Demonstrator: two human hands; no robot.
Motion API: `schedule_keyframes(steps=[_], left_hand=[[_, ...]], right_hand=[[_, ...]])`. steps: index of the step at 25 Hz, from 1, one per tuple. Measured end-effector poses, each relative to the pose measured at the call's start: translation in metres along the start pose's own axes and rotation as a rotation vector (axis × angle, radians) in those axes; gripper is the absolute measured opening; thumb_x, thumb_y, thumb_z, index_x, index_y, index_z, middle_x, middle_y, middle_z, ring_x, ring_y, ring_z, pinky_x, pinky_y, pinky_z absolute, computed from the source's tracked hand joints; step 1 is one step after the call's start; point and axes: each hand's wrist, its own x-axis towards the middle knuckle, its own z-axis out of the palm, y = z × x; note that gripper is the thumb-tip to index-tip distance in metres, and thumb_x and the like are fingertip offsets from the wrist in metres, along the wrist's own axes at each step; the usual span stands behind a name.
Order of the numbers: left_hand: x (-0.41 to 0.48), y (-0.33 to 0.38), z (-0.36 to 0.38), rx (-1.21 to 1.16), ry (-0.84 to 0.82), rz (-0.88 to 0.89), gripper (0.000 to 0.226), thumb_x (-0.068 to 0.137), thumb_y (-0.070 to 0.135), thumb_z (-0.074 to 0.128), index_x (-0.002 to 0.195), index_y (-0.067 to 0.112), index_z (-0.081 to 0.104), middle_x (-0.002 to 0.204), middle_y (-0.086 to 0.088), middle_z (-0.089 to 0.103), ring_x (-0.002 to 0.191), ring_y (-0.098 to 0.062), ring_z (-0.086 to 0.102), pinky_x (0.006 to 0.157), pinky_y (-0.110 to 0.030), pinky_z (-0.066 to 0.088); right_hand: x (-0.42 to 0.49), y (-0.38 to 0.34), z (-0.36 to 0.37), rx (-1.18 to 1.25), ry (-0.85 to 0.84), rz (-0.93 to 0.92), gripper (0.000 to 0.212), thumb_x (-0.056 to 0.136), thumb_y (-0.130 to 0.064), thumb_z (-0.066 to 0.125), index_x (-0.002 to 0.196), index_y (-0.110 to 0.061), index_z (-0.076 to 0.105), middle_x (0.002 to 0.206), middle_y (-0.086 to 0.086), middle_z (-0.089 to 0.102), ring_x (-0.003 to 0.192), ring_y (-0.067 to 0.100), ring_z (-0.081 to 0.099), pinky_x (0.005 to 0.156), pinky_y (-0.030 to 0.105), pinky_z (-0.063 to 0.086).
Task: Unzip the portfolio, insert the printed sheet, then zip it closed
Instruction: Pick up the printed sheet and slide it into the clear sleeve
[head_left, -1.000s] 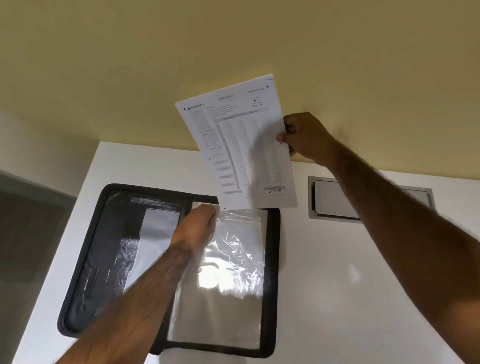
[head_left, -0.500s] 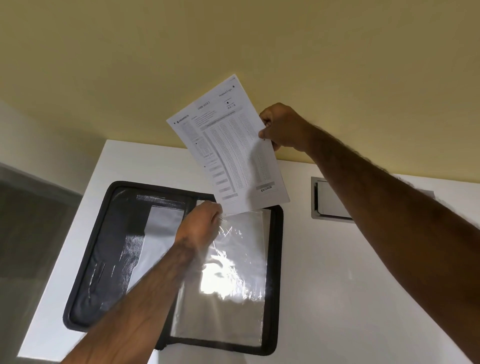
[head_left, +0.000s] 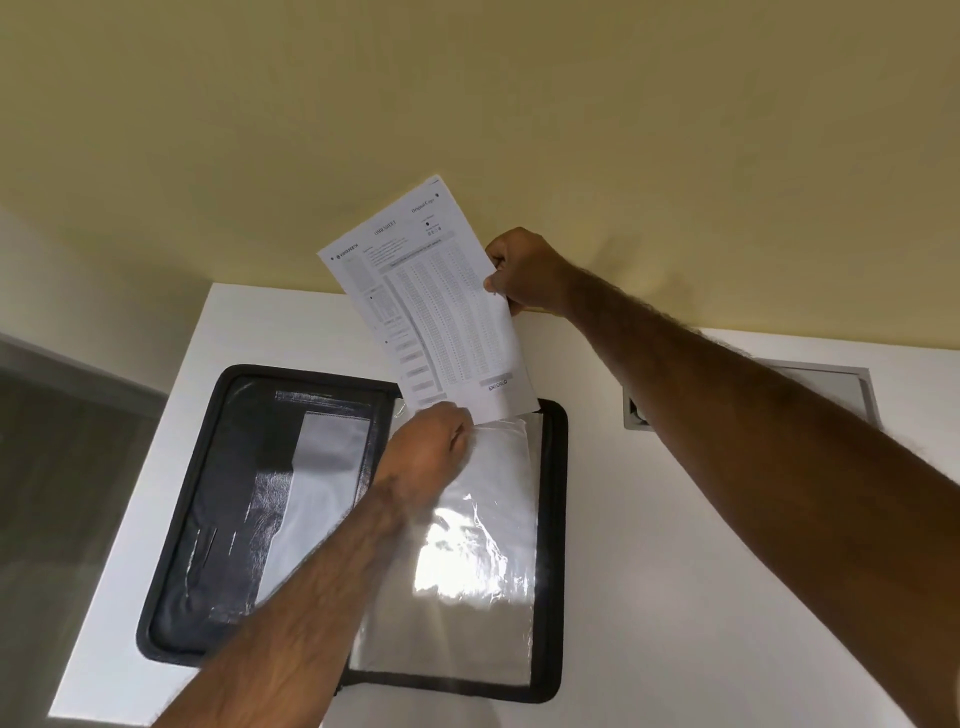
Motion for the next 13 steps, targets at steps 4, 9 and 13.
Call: schedule_keyframes(steps=[4, 9, 13], left_hand=[[0.007, 0.011, -0.002, -0.076, -0.040, 0.042, 0.016, 0.096, 0.014, 0.053, 0.091, 0.013, 0.067, 0.090, -0.002, 0.067, 0.080, -0.020, 0.062, 0.076, -0.043, 0.054], [0.011, 0.026, -0.002, -0.109, -0.039, 0.073, 0.019, 0.097, 0.023, 0.060, 0.088, 0.011, 0.070, 0.090, -0.001, 0.068, 0.082, -0.018, 0.063, 0.078, -0.038, 0.053], [0.011, 0.039, 0.001, -0.118, -0.006, 0.074, 0.015, 0.096, 0.020, 0.061, 0.087, 0.014, 0.071, 0.095, -0.001, 0.066, 0.083, -0.017, 0.064, 0.080, -0.038, 0.055]], right_hand=[[0.003, 0.005, 0.008, 0.050, 0.020, -0.019, 0.008, 0.085, 0.006, 0.059, 0.091, 0.011, 0.061, 0.087, 0.017, 0.066, 0.080, 0.036, 0.071, 0.064, 0.046, 0.063], [0.002, 0.017, 0.019, 0.082, 0.052, -0.009, 0.018, 0.087, 0.002, 0.061, 0.102, 0.012, 0.065, 0.100, 0.020, 0.070, 0.078, 0.032, 0.071, 0.057, 0.038, 0.062], [-0.001, 0.028, 0.025, 0.093, 0.073, 0.000, 0.017, 0.088, 0.001, 0.063, 0.101, 0.012, 0.064, 0.106, 0.021, 0.071, 0.084, 0.034, 0.073, 0.061, 0.040, 0.063]])
